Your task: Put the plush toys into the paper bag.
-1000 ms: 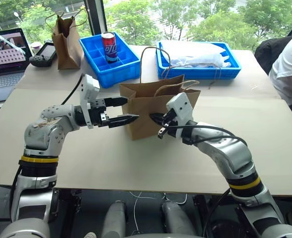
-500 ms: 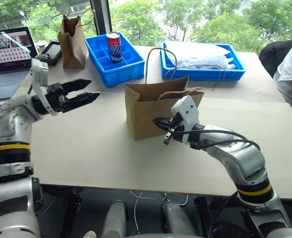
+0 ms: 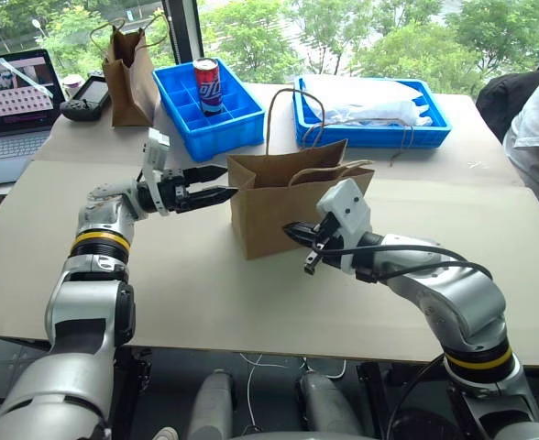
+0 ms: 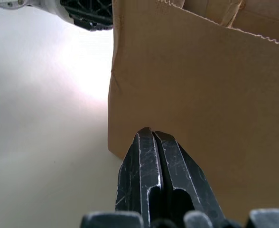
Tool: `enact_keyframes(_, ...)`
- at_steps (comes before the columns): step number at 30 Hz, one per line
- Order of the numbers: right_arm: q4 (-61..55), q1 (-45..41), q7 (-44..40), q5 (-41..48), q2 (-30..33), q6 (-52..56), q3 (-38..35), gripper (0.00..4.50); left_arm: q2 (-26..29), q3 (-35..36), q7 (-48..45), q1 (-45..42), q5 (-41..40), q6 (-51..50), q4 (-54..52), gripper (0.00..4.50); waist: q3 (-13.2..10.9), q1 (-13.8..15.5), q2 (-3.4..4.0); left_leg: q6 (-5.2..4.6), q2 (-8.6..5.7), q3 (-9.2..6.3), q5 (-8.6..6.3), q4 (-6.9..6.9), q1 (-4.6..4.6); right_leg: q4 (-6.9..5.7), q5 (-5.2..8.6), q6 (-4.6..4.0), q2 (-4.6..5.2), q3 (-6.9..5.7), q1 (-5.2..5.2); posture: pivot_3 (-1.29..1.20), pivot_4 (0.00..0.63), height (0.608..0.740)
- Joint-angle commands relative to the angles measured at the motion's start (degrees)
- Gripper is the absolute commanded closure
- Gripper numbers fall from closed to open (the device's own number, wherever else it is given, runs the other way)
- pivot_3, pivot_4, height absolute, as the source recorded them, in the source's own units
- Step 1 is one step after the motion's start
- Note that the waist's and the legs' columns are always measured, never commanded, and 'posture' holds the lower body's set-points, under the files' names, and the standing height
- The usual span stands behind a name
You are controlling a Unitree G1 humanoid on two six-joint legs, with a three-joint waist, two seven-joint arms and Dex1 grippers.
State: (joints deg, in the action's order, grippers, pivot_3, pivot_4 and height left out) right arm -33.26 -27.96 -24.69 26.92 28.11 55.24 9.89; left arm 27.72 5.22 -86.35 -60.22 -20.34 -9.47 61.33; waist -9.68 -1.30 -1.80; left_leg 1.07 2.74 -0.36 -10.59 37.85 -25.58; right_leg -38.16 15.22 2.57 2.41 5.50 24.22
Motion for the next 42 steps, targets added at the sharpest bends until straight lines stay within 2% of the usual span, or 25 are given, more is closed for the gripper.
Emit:
enact_keyframes(1, 1.72, -1.66, 1.81, -2.86, -1.11, -2.52, -0.78, 4.48, -1.08, 0.57, -2.02, -2.86, 0.56, 1.71, 0.7, 0.0, 0.0, -0.03, 0.0, 0.0, 0.0, 0.0, 0.0, 0.0, 0.0, 0.0, 0.0, 0.0, 0.0, 0.0, 0.0, 0.0, 0.15, 0.715)
enact_keyframes(13, 14.51, -5.5, 2.21, -10.53, -5.81, -11.78, 0.39, 4.48, -0.33, -1.83, -6.15, -2.48, -0.39, -3.76, -3.85, 0.0, 0.0, -0.75, 0.0, 0.0, 0.0, -0.01, 0.0, 0.0, 0.0, -0.04, 0.0, 0.0, 0.0, 0.0, 0.01, 0.0, 0.15, 0.715)
enact_keyframes(29, 17.07, -6.58, 0.13, -11.58, -9.68, -12.86, -0.16, 4.48, 1.21, -8.98, -6.15, 2.86, -7.14, -13.35, -17.57, 0.0, 0.0, -1.15, 0.0, 0.0, 0.01, -0.05, 0.0, 0.0, 0.02, -0.13, 0.0, 0.0, -0.01, 0.0, 0.01, 0.0, 0.15, 0.715)
enact_keyframes(36, 16.79, -7.74, -0.82, -11.04, -11.21, -12.54, 0.1, 4.48, -0.37, -9.08, -5.6, 4.9, -3.2, -8.99, -18.34, 0.0, 0.0, -1.18, 0.0, 0.0, 0.01, -0.04, 0.0, 0.0, 0.05, -0.15, 0.0, 0.0, -0.01, 0.0, 0.02, 0.0, 0.15, 0.715)
enact_keyframes(42, 17.62, -7.78, -1.09, -11.53, -12.31, -12.97, 0.22, 4.48, -3.79, -8.29, 1.82, 6.77, -0.86, -7.6, -21.71, 0.0, 0.0, -0.86, 0.0, 0.0, 0.0, -0.04, 0.0, 0.0, 0.04, -0.14, 0.0, 0.0, 0.0, 0.0, -0.01, 0.0, 0.15, 0.715)
